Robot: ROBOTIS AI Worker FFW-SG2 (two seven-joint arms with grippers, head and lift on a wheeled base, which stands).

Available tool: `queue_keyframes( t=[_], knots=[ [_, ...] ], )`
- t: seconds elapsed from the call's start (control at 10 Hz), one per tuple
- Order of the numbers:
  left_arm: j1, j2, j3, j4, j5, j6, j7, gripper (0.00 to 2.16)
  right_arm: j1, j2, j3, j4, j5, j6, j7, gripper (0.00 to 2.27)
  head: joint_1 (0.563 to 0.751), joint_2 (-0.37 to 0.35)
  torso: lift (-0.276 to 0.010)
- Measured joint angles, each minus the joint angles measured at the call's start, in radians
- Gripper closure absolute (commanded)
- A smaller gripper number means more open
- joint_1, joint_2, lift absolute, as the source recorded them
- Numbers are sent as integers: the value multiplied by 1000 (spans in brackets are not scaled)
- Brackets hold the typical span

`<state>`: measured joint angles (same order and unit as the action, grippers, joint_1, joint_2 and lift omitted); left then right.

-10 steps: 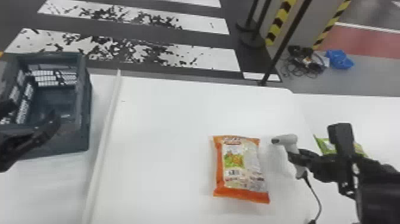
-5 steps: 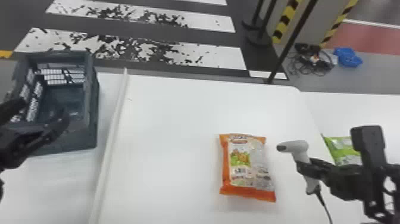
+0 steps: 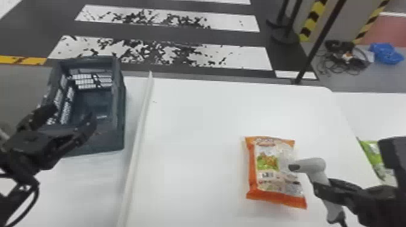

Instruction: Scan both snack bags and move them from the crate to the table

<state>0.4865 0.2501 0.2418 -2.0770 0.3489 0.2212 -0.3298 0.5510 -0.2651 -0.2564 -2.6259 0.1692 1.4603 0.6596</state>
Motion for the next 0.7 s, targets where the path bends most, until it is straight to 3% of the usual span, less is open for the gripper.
queue_keyframes(
  t=[0.7],
  knots=[
    [1,-1,7,3,1,-1,0,83,-40,-22,298,-49,183,92,-2,2250,695,102,-88]
  ],
)
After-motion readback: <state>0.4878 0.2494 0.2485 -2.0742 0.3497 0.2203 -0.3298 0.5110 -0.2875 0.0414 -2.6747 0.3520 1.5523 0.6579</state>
